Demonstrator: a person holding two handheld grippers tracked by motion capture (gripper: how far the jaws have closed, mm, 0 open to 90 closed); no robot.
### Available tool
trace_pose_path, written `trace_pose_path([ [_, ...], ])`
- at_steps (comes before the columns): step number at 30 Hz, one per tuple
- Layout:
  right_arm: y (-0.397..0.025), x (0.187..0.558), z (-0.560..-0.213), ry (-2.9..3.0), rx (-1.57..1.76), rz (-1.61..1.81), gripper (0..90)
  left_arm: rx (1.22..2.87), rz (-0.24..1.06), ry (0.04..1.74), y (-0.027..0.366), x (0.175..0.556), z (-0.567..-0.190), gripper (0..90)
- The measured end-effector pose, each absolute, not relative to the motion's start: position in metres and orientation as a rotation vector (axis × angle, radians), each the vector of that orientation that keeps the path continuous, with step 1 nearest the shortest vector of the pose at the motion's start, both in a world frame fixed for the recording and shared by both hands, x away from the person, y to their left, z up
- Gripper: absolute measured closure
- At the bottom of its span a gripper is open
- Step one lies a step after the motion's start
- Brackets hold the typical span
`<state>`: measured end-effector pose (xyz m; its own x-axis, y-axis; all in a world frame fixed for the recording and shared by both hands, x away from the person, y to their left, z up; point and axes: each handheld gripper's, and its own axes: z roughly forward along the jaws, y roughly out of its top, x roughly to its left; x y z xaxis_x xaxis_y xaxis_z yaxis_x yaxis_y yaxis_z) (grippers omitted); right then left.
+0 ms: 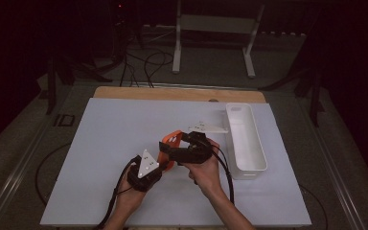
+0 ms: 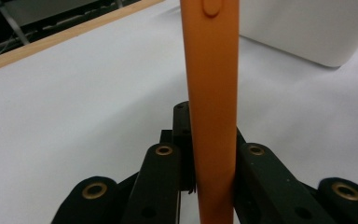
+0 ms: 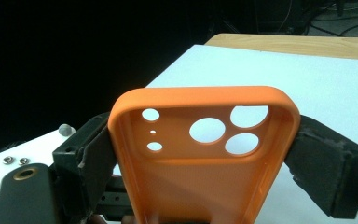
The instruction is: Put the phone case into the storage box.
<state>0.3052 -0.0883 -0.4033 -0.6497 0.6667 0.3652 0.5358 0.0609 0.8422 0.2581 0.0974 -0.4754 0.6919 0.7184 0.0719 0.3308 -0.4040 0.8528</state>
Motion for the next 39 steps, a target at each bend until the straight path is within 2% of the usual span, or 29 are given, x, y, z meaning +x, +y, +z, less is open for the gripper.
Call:
trace_pose_path([
  [31, -0.0885, 0.3031, -0.4041, 2.192, 1.247, 1.629, 16.4, 2.016, 0.528, 0.793, 0.0948, 0.2582, -0.4766, 81.6],
  [37, -0.0886, 0.3031, -0.4041, 2.186, 1.251, 1.624, 16.4, 2.016, 0.518, 0.796, 0.0952, 0.2588, -0.4759, 79.3],
  [39, -0.0886, 0.3030, -0.4039, 2.184, 1.255, 1.626, 16.4, 2.009, 0.508, 0.801, 0.0960, 0.2592, -0.4754, 76.0],
])
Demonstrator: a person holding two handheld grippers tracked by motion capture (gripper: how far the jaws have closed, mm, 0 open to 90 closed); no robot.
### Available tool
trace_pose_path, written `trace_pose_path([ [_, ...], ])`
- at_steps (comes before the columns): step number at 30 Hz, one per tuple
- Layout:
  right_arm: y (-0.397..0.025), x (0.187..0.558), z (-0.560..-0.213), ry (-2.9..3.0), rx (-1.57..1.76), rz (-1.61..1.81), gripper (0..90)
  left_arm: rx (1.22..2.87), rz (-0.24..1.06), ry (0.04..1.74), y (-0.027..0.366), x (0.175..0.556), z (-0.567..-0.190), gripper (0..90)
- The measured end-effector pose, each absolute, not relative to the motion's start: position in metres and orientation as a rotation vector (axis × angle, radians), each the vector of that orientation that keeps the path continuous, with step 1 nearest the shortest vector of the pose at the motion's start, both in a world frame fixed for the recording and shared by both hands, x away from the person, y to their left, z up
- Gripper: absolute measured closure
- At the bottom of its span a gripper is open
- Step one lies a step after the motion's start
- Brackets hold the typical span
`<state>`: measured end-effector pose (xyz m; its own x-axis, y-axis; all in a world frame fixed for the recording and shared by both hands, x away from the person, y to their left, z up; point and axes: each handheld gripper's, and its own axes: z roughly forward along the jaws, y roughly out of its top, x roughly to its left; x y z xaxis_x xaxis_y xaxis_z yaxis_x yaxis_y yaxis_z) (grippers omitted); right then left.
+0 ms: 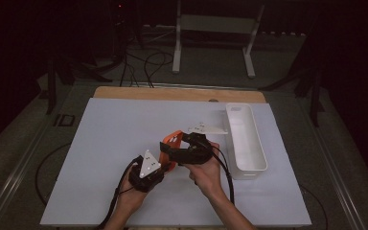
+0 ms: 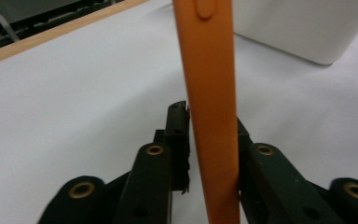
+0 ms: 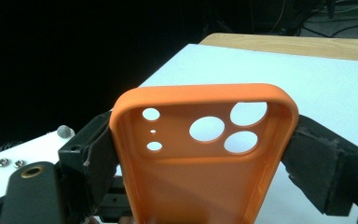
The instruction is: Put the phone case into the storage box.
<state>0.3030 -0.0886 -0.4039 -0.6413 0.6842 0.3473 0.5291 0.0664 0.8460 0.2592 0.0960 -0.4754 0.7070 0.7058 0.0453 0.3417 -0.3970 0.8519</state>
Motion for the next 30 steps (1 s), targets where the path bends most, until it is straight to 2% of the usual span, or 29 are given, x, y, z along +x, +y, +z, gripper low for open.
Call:
trace_pose_path([
  [8, -0.089, 0.303, -0.404, 2.183, 1.244, 1.629, 16.4, 1.978, 0.433, 0.833, 0.100, 0.263, -0.474, 49.3],
  [16, -0.089, 0.302, -0.404, 2.186, 1.242, 1.624, 16.4, 1.963, 0.456, 0.861, 0.100, 0.263, -0.471, 16.3],
  [23, -0.088, 0.302, -0.404, 2.185, 1.238, 1.624, 16.4, 1.964, 0.460, 0.847, 0.101, 0.263, -0.465, 4.9],
  [30, -0.088, 0.302, -0.404, 2.185, 1.234, 1.617, 16.4, 1.954, 0.471, 0.856, 0.104, 0.263, -0.462, 1.2],
])
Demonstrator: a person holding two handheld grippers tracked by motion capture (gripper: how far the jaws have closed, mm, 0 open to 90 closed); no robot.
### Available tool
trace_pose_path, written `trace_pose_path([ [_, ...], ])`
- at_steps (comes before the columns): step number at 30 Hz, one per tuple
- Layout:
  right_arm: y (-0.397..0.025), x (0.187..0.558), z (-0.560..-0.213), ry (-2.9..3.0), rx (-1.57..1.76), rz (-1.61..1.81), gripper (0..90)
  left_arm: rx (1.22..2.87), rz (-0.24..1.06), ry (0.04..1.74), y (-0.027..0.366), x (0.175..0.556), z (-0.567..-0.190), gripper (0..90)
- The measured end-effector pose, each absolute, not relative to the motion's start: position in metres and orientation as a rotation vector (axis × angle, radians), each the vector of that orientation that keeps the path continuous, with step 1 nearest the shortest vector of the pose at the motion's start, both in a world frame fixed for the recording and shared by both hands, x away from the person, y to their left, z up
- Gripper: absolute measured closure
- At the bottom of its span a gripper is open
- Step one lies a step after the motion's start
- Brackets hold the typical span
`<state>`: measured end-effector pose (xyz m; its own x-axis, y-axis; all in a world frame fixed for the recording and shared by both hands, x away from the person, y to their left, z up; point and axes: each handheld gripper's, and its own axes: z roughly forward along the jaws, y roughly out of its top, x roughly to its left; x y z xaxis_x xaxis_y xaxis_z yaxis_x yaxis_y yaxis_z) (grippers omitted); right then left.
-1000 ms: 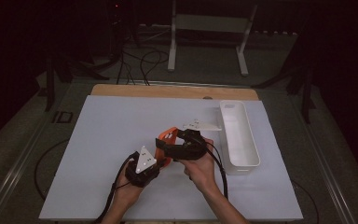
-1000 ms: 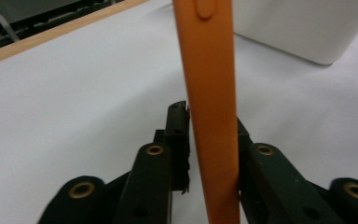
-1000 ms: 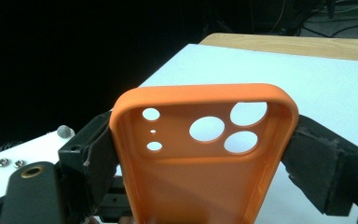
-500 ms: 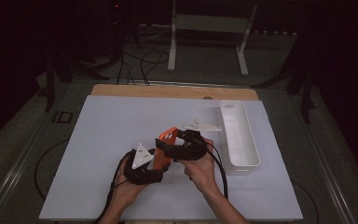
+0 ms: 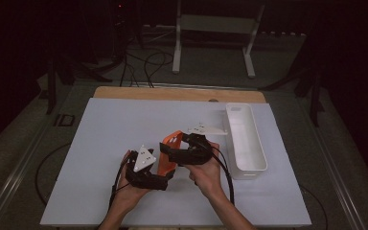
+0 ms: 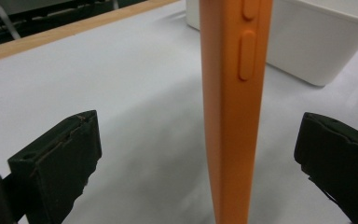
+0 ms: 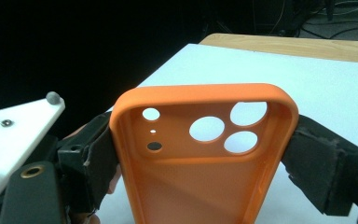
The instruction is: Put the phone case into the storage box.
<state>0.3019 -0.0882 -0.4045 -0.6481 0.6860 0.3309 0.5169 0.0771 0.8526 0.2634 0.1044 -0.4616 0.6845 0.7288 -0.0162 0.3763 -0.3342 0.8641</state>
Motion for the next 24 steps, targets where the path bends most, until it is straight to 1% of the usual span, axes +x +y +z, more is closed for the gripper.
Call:
trace_pose_path([
  [24, -0.093, 0.303, -0.401, 2.166, 1.229, 1.605, 16.4, 1.925, 0.486, 0.845, 0.117, 0.261, -0.453, 0.4],
])
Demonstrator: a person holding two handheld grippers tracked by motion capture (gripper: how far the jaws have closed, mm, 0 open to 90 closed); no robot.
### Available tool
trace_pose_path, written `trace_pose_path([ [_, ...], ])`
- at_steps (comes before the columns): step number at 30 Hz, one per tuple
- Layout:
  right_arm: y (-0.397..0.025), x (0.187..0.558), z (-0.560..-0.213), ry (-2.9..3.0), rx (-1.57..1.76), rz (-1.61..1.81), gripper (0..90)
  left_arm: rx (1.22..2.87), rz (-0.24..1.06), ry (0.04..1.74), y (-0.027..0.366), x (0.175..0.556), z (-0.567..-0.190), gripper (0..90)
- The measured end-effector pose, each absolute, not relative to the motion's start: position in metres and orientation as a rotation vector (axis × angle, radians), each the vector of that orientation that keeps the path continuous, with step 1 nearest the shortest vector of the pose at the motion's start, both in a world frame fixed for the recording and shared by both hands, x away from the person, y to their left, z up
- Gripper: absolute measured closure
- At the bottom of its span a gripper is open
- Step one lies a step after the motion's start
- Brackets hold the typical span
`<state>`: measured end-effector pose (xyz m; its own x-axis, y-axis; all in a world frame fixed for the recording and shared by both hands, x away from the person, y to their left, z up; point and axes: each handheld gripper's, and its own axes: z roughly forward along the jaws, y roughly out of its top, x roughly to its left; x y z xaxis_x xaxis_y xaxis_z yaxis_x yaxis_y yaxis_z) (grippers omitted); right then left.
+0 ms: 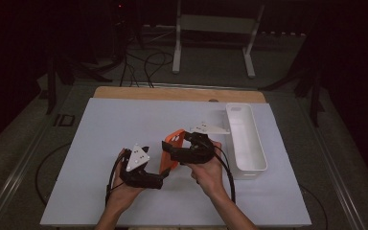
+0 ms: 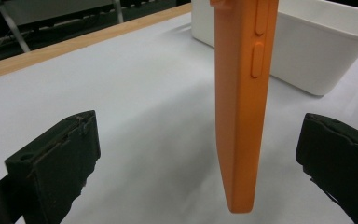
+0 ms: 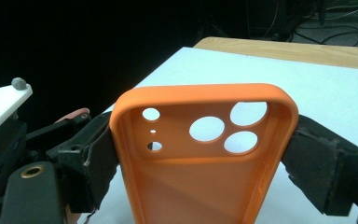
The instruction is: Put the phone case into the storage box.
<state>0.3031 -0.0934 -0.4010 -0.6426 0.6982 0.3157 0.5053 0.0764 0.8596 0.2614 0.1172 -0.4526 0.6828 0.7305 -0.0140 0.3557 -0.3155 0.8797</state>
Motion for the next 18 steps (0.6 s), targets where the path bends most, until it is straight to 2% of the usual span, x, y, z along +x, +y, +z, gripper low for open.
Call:
trace_pose_path([
  [18, -0.0976, 0.3065, -0.3967, 2.150, 1.230, 1.590, 16.4, 1.908, 0.476, 0.842, 0.1269, 0.2617, -0.4502, 0.4],
])
